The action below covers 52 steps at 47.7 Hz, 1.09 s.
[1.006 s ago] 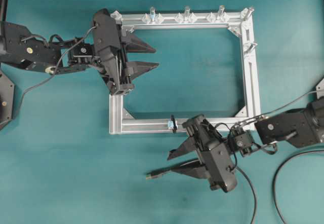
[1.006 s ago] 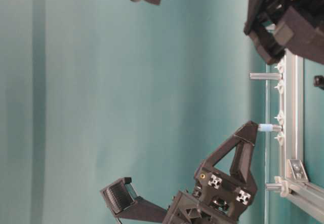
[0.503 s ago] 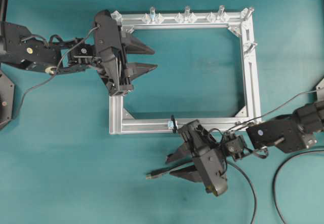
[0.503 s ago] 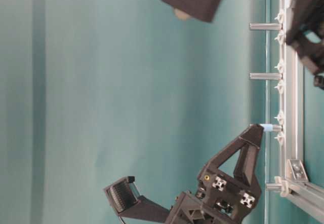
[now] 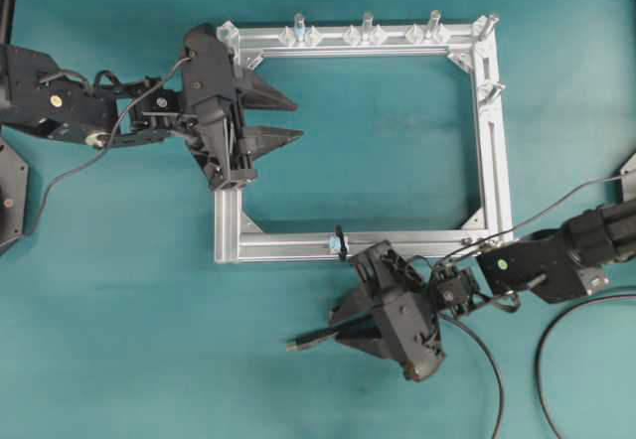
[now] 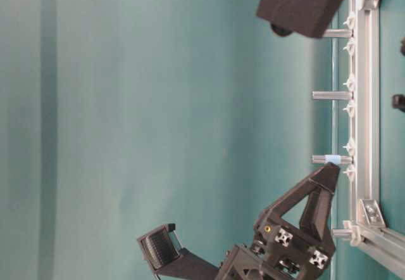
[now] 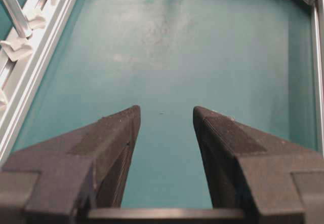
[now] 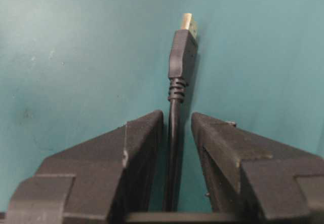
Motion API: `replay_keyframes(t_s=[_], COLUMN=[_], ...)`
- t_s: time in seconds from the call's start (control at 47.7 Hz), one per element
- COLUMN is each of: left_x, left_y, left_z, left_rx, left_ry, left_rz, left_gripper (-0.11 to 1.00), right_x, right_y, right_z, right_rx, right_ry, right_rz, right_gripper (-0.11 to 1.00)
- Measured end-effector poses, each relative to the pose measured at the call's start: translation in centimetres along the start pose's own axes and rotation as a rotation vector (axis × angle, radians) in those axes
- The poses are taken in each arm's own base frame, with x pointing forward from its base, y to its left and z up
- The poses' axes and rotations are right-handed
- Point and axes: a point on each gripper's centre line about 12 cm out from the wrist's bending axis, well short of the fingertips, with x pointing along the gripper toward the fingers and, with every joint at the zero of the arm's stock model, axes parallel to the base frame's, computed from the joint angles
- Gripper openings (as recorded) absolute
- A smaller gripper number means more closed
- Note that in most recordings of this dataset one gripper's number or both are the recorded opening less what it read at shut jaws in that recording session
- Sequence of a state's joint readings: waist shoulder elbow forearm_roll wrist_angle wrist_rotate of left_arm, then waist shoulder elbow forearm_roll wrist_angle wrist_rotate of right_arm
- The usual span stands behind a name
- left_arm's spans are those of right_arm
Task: Insert the wire through the string loop located in the center.
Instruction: 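Close the right gripper on the cable just behind the USB plug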
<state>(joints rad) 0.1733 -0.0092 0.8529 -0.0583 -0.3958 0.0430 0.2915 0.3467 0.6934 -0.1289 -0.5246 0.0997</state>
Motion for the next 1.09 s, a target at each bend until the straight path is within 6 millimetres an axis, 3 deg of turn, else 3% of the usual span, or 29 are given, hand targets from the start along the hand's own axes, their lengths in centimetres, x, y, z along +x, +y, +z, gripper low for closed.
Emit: replay_keyframes(t_s=[0.461,0.545,0.671,1.09], left_x=[0.00,-0.02,-0.02,-0.02], left_y=[-0.01,0.00,0.00,-0.17], left_z=[0.00,-0.06,-0.08,-0.06], left_rx=[0.001,0.000,0.000,0.003], left_ry=[0.000,0.002,0.003,0.002], left_rz=[-0.001,0.000,0.000,-0.005], left_gripper=[0.50,0.50,0.50,0.50], right_x=[0.77,0.80,0.80,0.80], right_y=[-0.05,0.01,-0.01,0.16], right_z=[-0.11,-0.12,-0.30,-0.01], right_rx=[0.002,-0.001,-0.001,-0.007], right_ry=[0.003,0.008,0.023,0.093], right_rz=[0.000,0.001,0.000,-0.006], right_gripper=[0.41,0.33,0.10,0.10])
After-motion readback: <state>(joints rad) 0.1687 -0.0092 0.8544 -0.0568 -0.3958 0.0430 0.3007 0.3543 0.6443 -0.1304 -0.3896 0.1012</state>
